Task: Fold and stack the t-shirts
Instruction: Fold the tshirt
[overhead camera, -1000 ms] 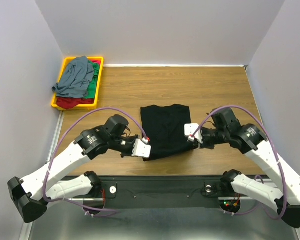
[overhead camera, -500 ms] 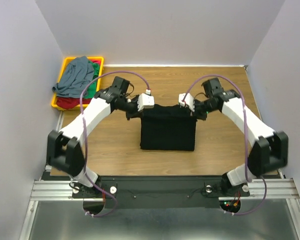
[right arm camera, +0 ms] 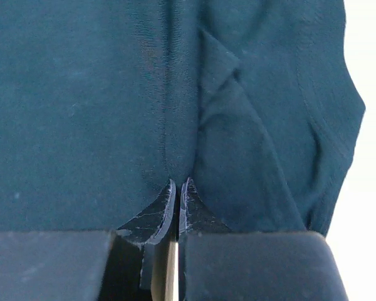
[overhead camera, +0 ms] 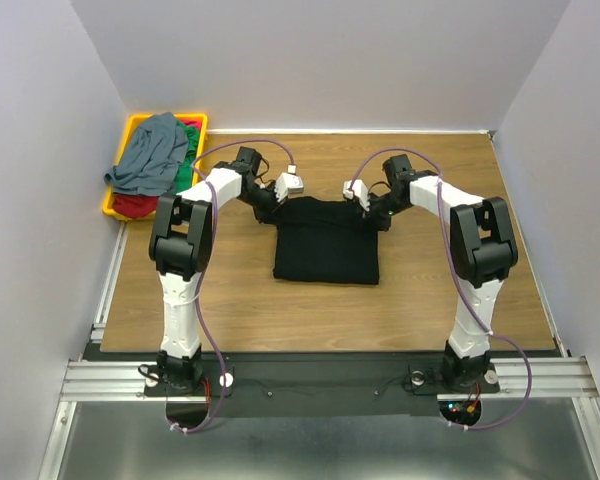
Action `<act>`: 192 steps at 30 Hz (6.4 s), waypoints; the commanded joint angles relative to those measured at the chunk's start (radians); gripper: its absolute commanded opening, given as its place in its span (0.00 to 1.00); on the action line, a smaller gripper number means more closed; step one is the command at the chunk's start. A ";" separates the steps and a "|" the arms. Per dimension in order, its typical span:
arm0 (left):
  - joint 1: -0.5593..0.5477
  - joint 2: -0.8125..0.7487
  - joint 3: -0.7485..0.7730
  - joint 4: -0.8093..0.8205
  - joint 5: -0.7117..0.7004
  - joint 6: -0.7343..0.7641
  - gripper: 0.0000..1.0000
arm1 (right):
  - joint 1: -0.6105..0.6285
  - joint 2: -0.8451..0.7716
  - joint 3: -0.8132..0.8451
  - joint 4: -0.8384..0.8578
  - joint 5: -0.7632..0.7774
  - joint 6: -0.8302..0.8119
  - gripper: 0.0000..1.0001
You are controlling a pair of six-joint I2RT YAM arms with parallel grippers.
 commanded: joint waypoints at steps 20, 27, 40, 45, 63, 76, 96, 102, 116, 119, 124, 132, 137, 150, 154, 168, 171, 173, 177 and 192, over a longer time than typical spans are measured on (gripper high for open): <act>-0.147 -0.671 -0.622 -0.032 0.050 -0.038 0.36 | 0.079 -0.600 -0.384 -0.079 -0.060 0.407 0.54; -0.200 -0.713 -0.519 0.040 0.003 -0.082 0.54 | 0.070 -0.400 -0.157 -0.068 -0.175 0.478 0.58; -0.391 -0.495 -0.450 0.285 -0.060 -0.269 0.55 | 0.082 0.038 0.107 0.117 -0.350 0.778 0.45; -0.424 -0.430 -0.444 0.337 -0.077 -0.311 0.55 | 0.090 0.090 0.064 0.191 -0.356 0.832 0.45; -0.460 -0.337 -0.424 0.343 -0.057 -0.300 0.31 | 0.101 0.185 -0.068 0.280 -0.374 0.875 0.42; -0.460 -0.360 -0.424 0.330 -0.105 -0.279 0.42 | 0.102 0.187 -0.096 0.282 -0.370 0.867 0.40; -0.460 -0.307 -0.360 0.244 -0.065 -0.231 0.00 | 0.102 0.200 -0.122 0.283 -0.371 0.860 0.40; -0.460 -0.415 -0.335 0.233 -0.118 -0.245 0.00 | 0.102 0.206 -0.139 0.285 -0.379 0.853 0.39; -0.437 -0.416 -0.285 0.288 -0.289 -0.139 0.00 | 0.102 0.225 -0.137 0.282 -0.402 0.850 0.37; -0.415 -0.374 -0.266 0.299 -0.313 -0.111 0.00 | 0.102 0.226 -0.129 0.282 -0.399 0.849 0.37; -0.400 -0.320 -0.269 0.311 -0.309 -0.068 0.00 | 0.093 0.222 -0.097 0.280 -0.359 0.860 0.38; -0.391 -0.286 -0.308 0.360 -0.298 -0.045 0.00 | 0.020 0.135 0.027 0.269 -0.079 0.905 0.52; -0.374 -0.257 -0.294 0.356 -0.278 -0.030 0.11 | -0.069 0.076 0.097 0.213 -0.054 0.907 0.57; -0.184 -0.410 -0.186 0.222 -0.074 -0.260 0.50 | -0.137 -0.132 -0.096 0.079 -0.264 0.840 0.59; -0.124 -0.488 -0.306 0.219 -0.045 -0.387 0.50 | -0.137 -0.129 -0.123 0.088 -0.287 0.844 0.59; -0.027 -0.571 -0.562 0.314 -0.025 -0.573 0.49 | -0.135 -0.088 -0.146 0.110 -0.324 0.846 0.57; -0.026 -0.556 -0.575 0.325 -0.024 -0.585 0.49 | -0.132 -0.094 -0.163 0.110 -0.336 0.843 0.57; -0.026 -0.533 -0.573 0.339 -0.020 -0.596 0.49 | -0.125 -0.093 -0.171 0.110 -0.344 0.837 0.57; -0.025 -0.489 -0.558 0.353 -0.004 -0.608 0.46 | -0.105 -0.077 -0.180 0.111 -0.344 0.829 0.57; -0.064 -0.393 -0.539 0.373 -0.082 -0.622 0.31 | -0.097 -0.122 -0.142 0.107 -0.276 0.833 0.07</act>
